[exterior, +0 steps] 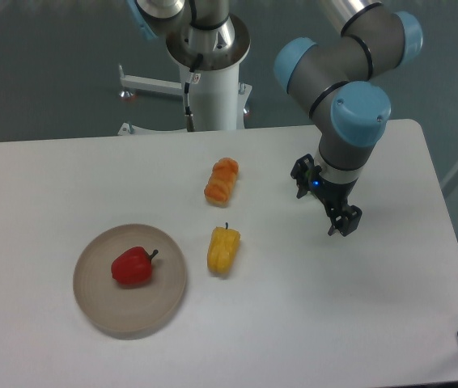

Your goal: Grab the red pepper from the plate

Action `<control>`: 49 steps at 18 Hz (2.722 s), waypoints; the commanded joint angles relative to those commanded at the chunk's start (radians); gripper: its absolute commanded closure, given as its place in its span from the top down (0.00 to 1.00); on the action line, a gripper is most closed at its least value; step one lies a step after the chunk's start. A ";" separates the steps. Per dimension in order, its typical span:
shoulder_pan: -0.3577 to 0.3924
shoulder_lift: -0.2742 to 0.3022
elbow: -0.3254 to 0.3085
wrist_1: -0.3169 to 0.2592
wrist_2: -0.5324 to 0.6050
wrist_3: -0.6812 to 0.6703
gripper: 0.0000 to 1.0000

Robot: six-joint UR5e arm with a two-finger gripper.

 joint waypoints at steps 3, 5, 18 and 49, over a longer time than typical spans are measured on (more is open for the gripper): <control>0.000 0.000 0.000 0.000 0.002 0.000 1.00; -0.003 -0.002 0.003 0.000 0.002 0.000 1.00; -0.267 -0.006 0.006 0.046 -0.091 -0.385 1.00; -0.541 -0.175 -0.043 0.250 0.057 -0.557 0.27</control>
